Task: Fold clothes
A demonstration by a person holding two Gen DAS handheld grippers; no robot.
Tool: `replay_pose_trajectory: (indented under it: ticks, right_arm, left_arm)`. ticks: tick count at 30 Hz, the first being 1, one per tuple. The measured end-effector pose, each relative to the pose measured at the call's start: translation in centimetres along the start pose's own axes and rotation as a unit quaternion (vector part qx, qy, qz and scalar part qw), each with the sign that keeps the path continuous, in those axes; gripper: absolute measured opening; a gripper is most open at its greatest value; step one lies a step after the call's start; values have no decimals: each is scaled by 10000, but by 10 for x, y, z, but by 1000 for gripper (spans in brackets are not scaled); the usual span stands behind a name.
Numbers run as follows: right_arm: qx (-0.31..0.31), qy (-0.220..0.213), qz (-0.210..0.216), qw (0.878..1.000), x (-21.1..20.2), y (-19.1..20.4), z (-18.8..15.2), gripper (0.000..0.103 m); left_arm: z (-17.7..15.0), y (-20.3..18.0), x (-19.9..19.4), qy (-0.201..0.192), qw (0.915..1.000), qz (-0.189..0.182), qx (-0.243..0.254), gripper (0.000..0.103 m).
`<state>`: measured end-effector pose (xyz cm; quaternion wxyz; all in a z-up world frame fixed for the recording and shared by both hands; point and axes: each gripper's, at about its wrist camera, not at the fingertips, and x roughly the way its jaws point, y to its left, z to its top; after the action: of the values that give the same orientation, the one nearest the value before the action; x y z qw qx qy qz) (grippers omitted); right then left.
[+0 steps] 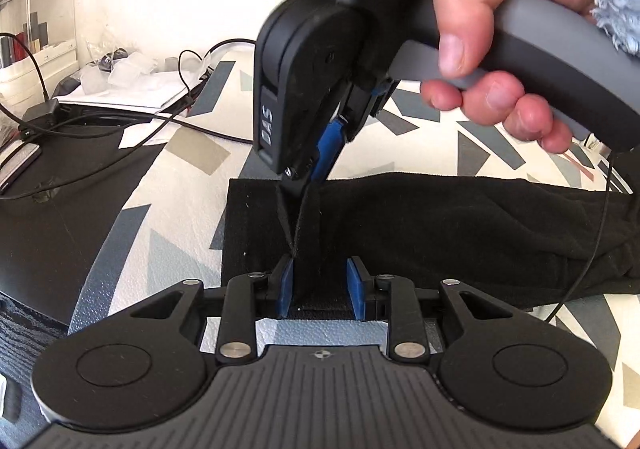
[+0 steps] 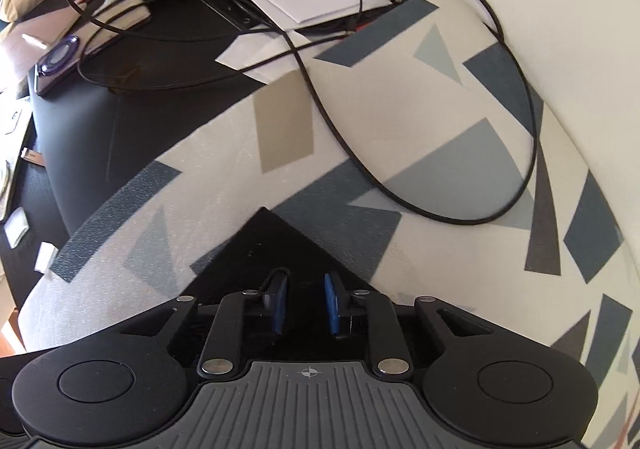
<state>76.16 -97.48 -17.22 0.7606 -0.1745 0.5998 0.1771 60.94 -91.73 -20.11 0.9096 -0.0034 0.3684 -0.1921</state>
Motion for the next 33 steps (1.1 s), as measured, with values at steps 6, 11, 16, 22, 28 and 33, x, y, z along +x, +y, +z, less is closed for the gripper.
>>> replay_pose_trajectory:
  ticks: [6, 11, 16, 22, 28, 33]
  right_arm:
    - [-214, -319, -150, 9991, -4, 13, 3, 3]
    - [-212, -761, -151, 9968, -16, 16, 16, 2]
    - [-357, -644, -106, 9972, -1, 23, 21, 2]
    - [-492, -669, -38, 9965, 13, 31, 21, 9]
    - [-150, -1043, 256, 9941, -7, 13, 20, 25]
    - [-22, -927, 421, 9948, -14, -5, 14, 25]
  left_arm:
    - [-1, 8, -5, -49, 9996, 217, -172, 46]
    - [-6, 21, -11, -71, 9988, 313, -382, 47]
    - [-9, 27, -12, -20, 9986, 326, -426, 47]
    - [-8, 43, -17, -60, 9951, 5, -986, 47]
    - [-11, 84, -19, 264, 9544, -991, -2804, 47]
    - [-21, 101, 0, 397, 9107, -1345, -3885, 47]
